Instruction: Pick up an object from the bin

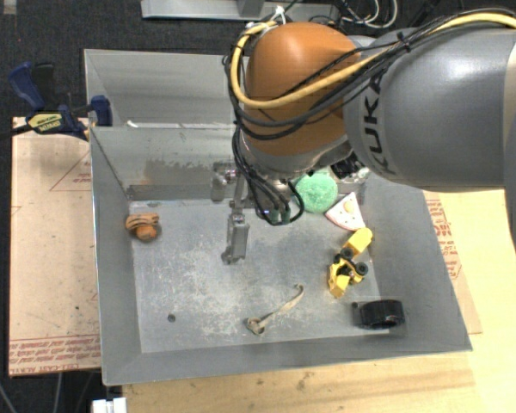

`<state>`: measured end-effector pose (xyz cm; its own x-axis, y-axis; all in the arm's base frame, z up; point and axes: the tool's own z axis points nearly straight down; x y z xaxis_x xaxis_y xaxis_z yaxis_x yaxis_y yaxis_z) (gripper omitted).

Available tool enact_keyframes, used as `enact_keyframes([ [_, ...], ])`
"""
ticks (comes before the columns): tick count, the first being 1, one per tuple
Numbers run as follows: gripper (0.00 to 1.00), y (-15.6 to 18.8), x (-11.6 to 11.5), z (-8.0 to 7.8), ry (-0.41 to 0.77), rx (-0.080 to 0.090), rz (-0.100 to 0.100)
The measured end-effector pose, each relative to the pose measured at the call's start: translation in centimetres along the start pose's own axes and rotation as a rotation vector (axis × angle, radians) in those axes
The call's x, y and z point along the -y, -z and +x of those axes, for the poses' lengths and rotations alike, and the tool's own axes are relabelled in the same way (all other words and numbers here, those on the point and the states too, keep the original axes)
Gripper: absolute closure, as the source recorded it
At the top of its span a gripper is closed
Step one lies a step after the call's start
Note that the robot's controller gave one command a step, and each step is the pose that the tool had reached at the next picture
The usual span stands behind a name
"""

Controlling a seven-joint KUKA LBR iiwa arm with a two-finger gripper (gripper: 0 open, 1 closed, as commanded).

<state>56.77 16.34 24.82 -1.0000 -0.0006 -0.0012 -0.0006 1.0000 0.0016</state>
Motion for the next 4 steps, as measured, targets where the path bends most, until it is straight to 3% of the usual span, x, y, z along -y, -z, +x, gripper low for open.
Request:
enact_keyframes([
  [1,0.00,0.0,5.1,2.4,-0.027,0.000,-0.001],
  [2,0.00,-1.7,7.1,-0.1,-0.230,0.004,0.002],
  [3,0.00,-0.4,9.1,-3.0,-0.233,0.001,0.000],
  [4,0.00,-2.1,10.3,-3.7,-0.173,0.003,0.001],
])
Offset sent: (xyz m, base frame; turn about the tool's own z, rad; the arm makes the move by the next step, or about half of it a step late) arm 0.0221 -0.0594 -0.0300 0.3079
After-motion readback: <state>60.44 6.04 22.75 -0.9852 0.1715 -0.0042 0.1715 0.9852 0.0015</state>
